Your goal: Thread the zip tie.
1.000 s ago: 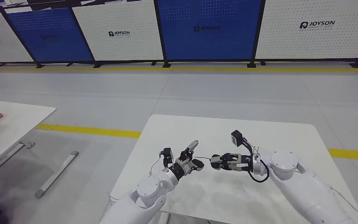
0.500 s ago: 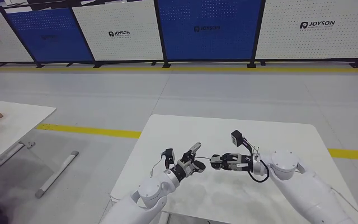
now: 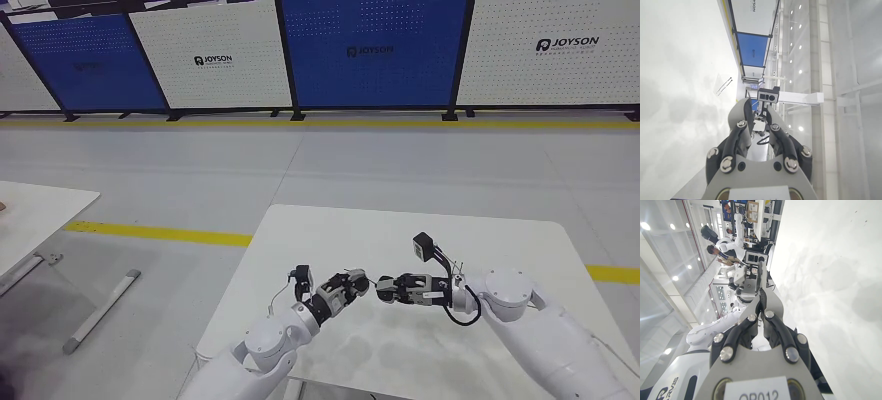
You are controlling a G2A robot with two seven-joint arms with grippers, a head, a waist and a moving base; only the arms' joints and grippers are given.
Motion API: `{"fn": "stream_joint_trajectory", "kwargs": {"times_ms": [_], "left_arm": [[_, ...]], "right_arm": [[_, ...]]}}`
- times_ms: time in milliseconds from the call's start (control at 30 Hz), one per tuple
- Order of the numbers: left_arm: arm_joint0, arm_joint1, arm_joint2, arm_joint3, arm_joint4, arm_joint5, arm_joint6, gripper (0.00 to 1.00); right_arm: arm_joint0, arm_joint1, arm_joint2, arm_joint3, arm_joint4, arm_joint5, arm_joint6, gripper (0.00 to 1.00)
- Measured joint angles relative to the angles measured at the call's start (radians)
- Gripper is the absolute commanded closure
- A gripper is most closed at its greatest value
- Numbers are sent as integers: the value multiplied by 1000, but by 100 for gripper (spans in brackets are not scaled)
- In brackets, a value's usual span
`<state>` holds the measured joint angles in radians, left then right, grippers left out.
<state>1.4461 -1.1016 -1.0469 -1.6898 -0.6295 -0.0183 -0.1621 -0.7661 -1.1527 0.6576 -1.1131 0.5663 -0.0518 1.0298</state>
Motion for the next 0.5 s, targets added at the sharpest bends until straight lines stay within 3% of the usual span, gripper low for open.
{"fn": "stream_joint_trajectory", "kwargs": {"times_ms": [300, 333, 367, 400, 500], "left_arm": [[3, -3, -3, -2, 26, 12, -7, 100], [2, -4, -3, -1, 26, 14, -5, 94], [0, -5, -4, 0, 27, 17, -4, 82], [-1, -5, -4, 1, 28, 19, -2, 79], [-3, -7, -4, 3, 32, 22, 1, 89]], "right_arm": [[0, 0, 0, 0, 0, 0, 0, 100], [0, 0, 0, 0, 0, 0, 0, 100], [0, 0, 0, 0, 0, 0, 0, 100], [0, 0, 0, 0, 0, 0, 0, 100], [0, 0, 0, 0, 0, 0, 0, 100]]}}
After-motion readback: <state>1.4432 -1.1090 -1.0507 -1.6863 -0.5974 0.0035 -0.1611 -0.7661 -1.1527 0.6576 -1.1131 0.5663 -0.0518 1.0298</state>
